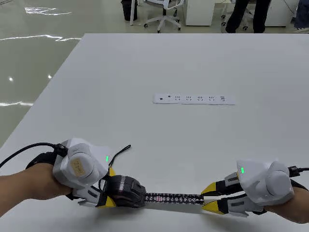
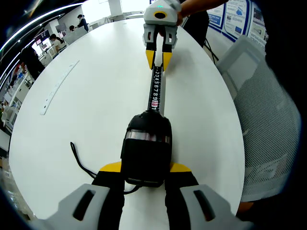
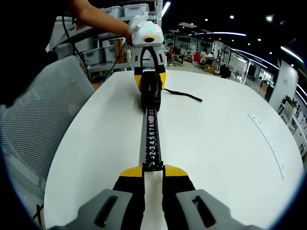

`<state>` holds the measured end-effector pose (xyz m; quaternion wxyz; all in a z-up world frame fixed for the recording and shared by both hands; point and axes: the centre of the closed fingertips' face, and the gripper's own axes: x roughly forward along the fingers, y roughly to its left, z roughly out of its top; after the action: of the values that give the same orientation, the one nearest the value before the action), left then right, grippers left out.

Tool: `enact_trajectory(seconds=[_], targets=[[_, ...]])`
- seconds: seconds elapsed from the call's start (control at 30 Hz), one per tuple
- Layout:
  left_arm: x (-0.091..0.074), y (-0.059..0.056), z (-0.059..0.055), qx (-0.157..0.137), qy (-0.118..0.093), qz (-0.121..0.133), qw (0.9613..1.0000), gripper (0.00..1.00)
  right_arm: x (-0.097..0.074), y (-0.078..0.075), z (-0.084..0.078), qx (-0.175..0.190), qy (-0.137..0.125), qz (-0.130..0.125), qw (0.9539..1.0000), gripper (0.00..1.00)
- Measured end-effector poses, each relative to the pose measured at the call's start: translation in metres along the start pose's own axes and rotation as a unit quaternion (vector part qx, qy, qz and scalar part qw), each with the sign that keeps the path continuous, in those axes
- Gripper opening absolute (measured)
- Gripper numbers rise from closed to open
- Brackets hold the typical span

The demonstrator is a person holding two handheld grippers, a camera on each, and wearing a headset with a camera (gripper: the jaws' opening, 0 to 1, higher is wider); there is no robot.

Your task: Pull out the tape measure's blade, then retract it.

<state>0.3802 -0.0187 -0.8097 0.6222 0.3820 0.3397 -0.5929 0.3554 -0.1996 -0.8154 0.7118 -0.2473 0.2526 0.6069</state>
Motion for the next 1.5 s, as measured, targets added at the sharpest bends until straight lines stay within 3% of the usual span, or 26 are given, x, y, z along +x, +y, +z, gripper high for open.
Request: enact_trajectory(seconds=[0.43, 0.8, 1.5], targets=[[0.0, 0.0, 0.001, -0.001, 0.0, 0.001, 1.0, 0.27, -0.005, 0.001, -0.006, 0.008, 0.0, -0.001, 1.0, 0.11], [0.0, 0.0, 0.001, -0.004, -0.001, 0.002, 1.0, 0.27, -0.008, -0.004, -0.007, 0.023, -0.008, -0.019, 0.9995, 0.11], [-0.001, 0.0, -0.001, 0.0, 0.004, 0.003, 1.0, 0.27, -0.01, -0.002, -0.005, 0.03, -0.019, -0.018, 0.9992, 0.1]])
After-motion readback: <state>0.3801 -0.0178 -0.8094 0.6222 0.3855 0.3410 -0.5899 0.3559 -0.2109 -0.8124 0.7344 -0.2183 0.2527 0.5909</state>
